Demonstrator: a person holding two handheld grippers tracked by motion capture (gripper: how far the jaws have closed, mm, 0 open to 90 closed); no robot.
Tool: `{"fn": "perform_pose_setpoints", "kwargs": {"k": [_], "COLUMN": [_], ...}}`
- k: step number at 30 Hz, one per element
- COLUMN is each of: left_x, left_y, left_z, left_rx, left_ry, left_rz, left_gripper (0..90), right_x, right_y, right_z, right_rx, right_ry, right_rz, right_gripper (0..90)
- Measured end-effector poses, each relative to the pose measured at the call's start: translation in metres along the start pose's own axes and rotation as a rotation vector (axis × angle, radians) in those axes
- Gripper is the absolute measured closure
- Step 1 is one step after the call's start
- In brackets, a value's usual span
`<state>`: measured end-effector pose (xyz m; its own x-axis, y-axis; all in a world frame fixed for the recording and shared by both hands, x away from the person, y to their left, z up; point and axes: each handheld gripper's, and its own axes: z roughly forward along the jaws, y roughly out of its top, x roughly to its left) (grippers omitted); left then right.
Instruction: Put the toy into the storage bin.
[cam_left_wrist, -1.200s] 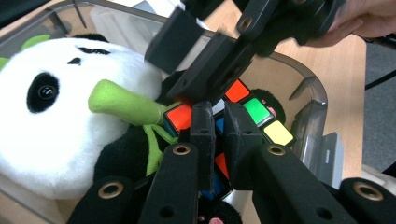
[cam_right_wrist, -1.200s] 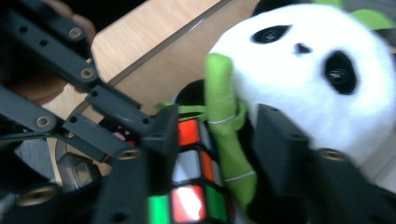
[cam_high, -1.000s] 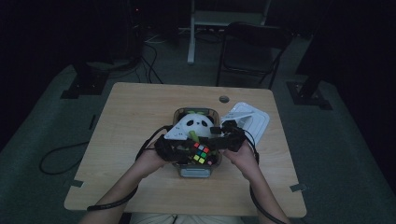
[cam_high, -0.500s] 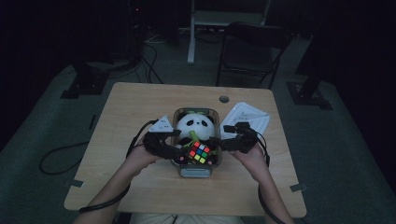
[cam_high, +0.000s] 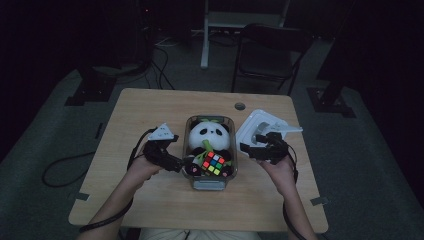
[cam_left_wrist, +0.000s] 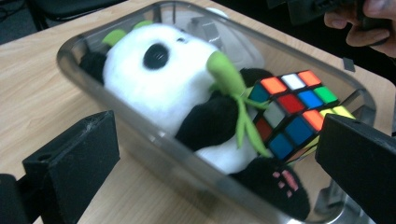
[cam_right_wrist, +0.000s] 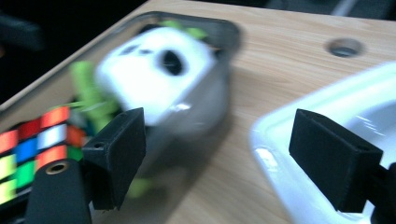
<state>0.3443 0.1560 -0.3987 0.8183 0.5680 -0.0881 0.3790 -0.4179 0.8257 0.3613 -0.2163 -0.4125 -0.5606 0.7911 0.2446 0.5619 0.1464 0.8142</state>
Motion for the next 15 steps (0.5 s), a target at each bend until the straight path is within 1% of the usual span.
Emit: {"fn": "perform_pose_setpoints", "kwargs": {"k": [1,3,4,5,6,7,8,10,11,12,15], "left_x": [0.003,0.004,0.007,0.007,0.009,0.009,0.011,0.013,0.014,0.017,0.024], "left_y": [-0.004,-0.005,-0.009,-0.009,-0.013,-0.013,-0.018,-0.02,-0.022,-0.027,-0.035], "left_z": [-0.001,-0.001,-0.002,-0.002,-0.002,-0.002,-0.001,0.0,0.0,0.001,0.002], "left_rx": [-0.007,-0.013,-0.021,-0.021,-0.029,-0.029,-0.047,-0.044,-0.042,-0.049,-0.082], "left_ry": [0.008,0.011,0.018,0.018,0.019,0.019,0.03,0.028,0.029,0.05,0.034], "left_rz": [-0.013,-0.014,-0.017,-0.017,-0.021,-0.021,-0.012,-0.018,-0.01,-0.02,-0.063], "left_gripper": [0.4,0.4,0.4,0.4,0.4,0.4,0.4,0.4,0.4,0.4,0.4], "right_x": [-0.011,-0.019,-0.022,-0.026,-0.03,-0.034,-0.037,-0.043,-0.043,-0.048,-0.054], "right_y": [-0.004,-0.007,-0.009,-0.011,-0.014,-0.016,-0.019,-0.024,-0.024,-0.028,-0.031], "right_z": [0.001,0.003,0.005,0.007,0.009,0.013,0.016,0.023,0.023,0.028,0.033], "right_rx": [-0.011,-0.004,0.0,0.004,0.009,0.021,0.027,0.029,0.029,0.019,0.004], "right_ry": [-0.039,-0.065,-0.08,-0.092,-0.097,-0.1,-0.121,-0.142,-0.142,-0.188,-0.246], "right_rz": [0.033,0.053,0.06,0.071,0.086,0.098,0.111,0.132,0.132,0.142,0.154], "right_gripper": [18.6,19.0,19.3,19.3,19.3,19.3,19.3,19.3,19.3,19.4,21.6]}}
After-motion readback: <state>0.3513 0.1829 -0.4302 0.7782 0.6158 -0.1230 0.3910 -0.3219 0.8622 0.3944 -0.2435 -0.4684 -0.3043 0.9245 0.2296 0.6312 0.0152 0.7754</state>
